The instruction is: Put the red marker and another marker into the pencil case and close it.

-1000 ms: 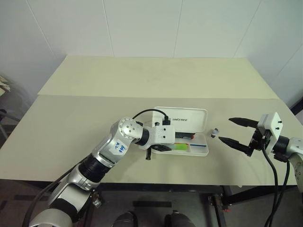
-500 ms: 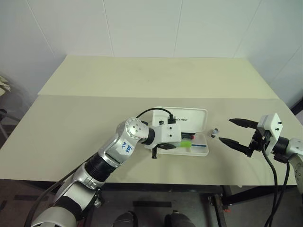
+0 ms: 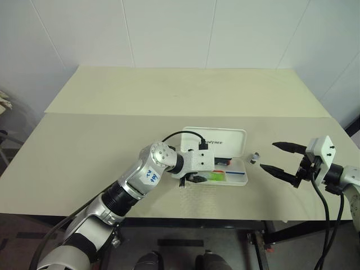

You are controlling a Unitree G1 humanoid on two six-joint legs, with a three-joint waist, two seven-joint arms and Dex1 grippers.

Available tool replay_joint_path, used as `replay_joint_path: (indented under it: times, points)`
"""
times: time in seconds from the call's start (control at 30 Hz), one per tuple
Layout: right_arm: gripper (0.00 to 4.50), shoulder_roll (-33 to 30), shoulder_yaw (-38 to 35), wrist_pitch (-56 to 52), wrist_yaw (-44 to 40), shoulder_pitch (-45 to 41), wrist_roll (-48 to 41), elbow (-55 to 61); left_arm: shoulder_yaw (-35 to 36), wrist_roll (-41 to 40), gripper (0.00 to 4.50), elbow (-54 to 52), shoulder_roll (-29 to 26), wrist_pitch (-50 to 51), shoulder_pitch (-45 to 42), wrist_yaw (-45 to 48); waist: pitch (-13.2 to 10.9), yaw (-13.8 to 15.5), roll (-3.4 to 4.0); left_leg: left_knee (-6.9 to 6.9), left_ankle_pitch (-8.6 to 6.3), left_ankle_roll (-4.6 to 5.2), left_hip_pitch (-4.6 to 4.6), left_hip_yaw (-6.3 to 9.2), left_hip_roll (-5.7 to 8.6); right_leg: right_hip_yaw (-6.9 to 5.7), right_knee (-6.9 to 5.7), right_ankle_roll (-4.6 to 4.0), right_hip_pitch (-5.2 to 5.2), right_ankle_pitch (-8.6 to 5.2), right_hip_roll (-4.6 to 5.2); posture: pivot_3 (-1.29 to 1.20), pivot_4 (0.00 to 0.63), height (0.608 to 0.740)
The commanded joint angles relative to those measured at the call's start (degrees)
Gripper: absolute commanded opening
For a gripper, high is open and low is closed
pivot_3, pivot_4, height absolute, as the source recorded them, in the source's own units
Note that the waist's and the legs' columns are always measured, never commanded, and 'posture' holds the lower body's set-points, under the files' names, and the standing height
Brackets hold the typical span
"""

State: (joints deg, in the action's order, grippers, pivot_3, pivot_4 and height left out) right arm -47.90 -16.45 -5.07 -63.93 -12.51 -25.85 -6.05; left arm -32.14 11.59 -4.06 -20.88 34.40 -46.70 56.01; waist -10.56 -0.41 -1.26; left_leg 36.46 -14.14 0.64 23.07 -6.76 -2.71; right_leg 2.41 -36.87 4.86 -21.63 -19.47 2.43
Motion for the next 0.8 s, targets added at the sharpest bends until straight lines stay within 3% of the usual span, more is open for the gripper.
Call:
replay_joint_path:
  times: [0.03, 0.17, 0.2, 0.47, 0.8]
  points:
    - [4.5, -0.1, -1.8, 0.6, 0.3, 0.1, -0.9, 1.7, 0.0, 0.5, 3.07, -1.9, 0.2, 0.0, -1.2, -0.3, 0.0, 0.0, 0.0, 0.0, 0.0, 0.0, 0.0, 0.0, 0.0, 0.0, 0.0, 0.0, 0.0, 0.0, 0.0, 0.0, 0.15, 0.74]
    - [4.5, -0.2, -1.8, 0.6, 0.3, 0.0, -0.9, 1.6, 0.0, 0.5, 4.41, -2.1, 0.1, 0.2, -1.1, -0.4, 0.0, 0.0, 0.0, 0.0, 0.0, 0.0, 0.0, 0.0, 0.0, 0.0, 0.0, 0.0, 0.0, 0.0, 0.0, 0.0, 0.15, 0.74]
    - [4.5, -0.2, -1.8, 0.7, 0.2, 0.0, -0.9, 1.5, 0.1, 0.4, 4.49, -2.3, 0.1, 0.2, -1.1, -0.3, 0.0, 0.0, 0.0, 0.0, 0.0, 0.0, 0.0, 0.0, 0.0, 0.0, 0.0, 0.0, 0.0, 0.0, 0.0, 0.0, 0.15, 0.74]
    - [4.5, 0.0, -1.5, 0.6, 0.5, -0.2, -0.6, 1.6, 1.3, -0.3, 4.49, -3.1, 0.2, 0.7, -0.6, -1.0, 0.0, 0.0, 0.0, 0.0, 0.0, 0.0, 0.0, 0.0, 0.0, 0.0, 0.0, 0.0, 0.0, 0.0, 0.0, 0.0, 0.15, 0.74]
    - [4.5, 2.6, 0.3, 2.2, 6.9, -1.3, 4.3, -0.6, 10.6, -8.1, 4.49, -1.6, 0.9, -2.5, 1.2, -2.4, 0.0, 0.0, 0.0, 0.01, 0.04, -0.07, -0.01, 0.0, 0.0, -0.01, -0.03, 0.0, 0.0, 0.0, 0.0, 0.0, 0.15, 0.74]
